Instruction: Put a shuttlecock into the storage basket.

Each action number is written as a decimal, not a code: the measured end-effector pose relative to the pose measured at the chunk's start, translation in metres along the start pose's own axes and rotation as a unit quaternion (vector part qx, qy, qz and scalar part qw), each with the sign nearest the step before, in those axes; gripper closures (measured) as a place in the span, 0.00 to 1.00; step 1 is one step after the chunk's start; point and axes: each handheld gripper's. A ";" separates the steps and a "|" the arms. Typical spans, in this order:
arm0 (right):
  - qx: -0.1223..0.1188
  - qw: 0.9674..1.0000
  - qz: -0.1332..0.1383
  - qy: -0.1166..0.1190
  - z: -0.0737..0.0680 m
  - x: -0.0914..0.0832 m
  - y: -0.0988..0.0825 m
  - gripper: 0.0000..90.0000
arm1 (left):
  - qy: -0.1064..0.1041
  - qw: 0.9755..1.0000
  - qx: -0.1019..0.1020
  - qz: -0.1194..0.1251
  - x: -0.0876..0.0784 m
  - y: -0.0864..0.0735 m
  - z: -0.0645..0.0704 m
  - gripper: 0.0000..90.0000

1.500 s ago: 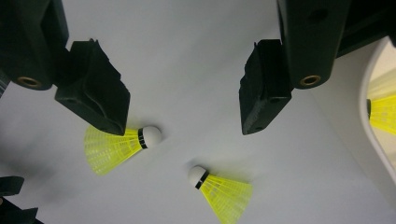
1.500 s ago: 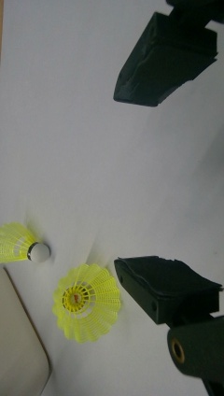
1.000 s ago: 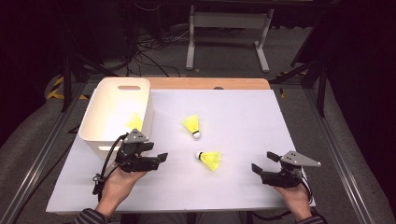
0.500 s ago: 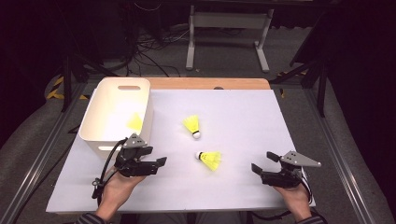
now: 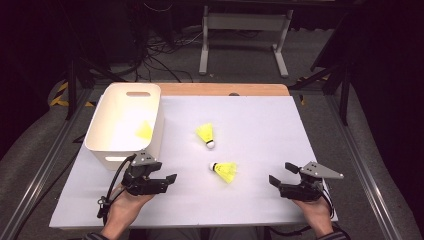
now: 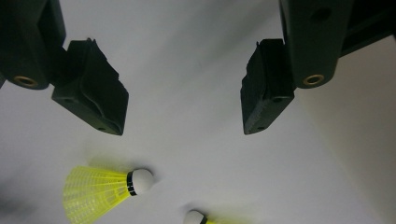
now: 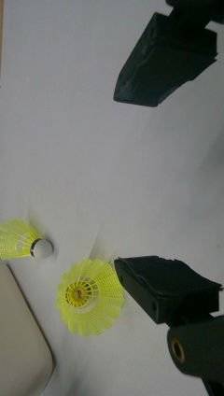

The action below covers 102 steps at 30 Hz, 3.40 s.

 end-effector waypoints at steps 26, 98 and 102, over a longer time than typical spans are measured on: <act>0.007 1.000 0.012 0.007 -0.002 -0.001 0.002 0.19 | 0.021 1.000 -0.012 0.011 -0.015 -0.025 -0.008 0.36; -0.019 0.991 -0.120 0.063 -0.051 0.048 0.033 0.43 | 0.065 0.996 -0.052 0.045 -0.042 -0.064 -0.030 0.33; -0.024 0.989 -0.137 0.060 -0.052 0.056 0.036 0.47 | 0.067 0.995 -0.051 0.045 -0.042 -0.064 -0.031 0.33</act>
Point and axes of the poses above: each handheld gripper's, and its own axes: x roughly forward along the jaws, y roughly out of its top, z roughly to its right, and after that the axes turned 1 degree about y, right-handed
